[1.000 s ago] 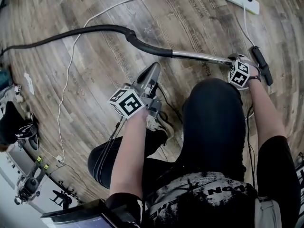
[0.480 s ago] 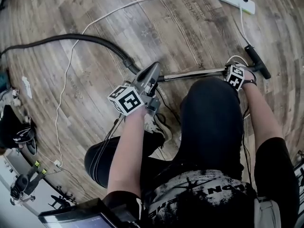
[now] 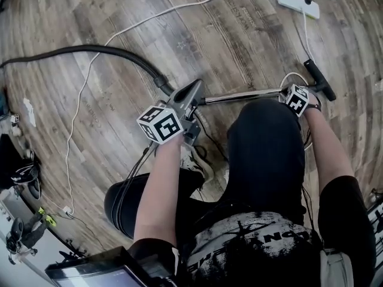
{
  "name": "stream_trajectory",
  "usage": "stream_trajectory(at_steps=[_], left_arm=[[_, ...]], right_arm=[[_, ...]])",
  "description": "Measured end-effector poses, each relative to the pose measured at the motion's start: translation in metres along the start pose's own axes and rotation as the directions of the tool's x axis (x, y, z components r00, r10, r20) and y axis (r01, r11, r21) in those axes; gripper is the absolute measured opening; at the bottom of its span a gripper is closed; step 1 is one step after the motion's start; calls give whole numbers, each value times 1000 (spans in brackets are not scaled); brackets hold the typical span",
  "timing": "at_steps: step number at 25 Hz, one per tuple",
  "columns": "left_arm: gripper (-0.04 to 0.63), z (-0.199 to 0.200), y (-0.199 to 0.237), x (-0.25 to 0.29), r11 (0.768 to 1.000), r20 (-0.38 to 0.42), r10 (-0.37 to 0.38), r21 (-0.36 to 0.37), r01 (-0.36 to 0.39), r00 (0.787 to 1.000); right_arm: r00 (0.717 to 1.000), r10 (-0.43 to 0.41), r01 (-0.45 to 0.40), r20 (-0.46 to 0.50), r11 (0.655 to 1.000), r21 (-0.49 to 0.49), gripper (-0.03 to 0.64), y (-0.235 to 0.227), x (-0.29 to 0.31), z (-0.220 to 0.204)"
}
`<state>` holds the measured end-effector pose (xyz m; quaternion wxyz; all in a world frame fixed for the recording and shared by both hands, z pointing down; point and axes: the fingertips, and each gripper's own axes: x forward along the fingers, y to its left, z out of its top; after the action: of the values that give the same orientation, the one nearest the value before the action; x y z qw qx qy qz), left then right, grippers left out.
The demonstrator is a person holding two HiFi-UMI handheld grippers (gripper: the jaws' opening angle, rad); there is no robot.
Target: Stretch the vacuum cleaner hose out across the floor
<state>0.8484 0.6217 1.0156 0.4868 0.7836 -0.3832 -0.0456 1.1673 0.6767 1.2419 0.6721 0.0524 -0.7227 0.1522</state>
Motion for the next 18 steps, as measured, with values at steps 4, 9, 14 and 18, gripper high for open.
stream_trajectory(at_steps=[4, 9, 14, 18], left_arm=[[2, 3, 9, -3, 1000, 3, 20, 10, -20, 1000], [1, 34, -12, -26, 999, -11, 41, 17, -41, 999], [0, 82, -84, -75, 995, -54, 62, 84, -57, 997], [0, 124, -154, -139, 992, -30, 104, 81, -102, 994]], right_arm=[[1000, 11, -11, 2, 998, 64, 6, -1, -8, 7], [996, 14, -30, 87, 984, 175, 6, 2, -84, 49], [976, 29, -64, 217, 986, 153, 6, 37, -217, 128], [928, 79, -143, 365, 978, 153, 5, 80, -337, 195]])
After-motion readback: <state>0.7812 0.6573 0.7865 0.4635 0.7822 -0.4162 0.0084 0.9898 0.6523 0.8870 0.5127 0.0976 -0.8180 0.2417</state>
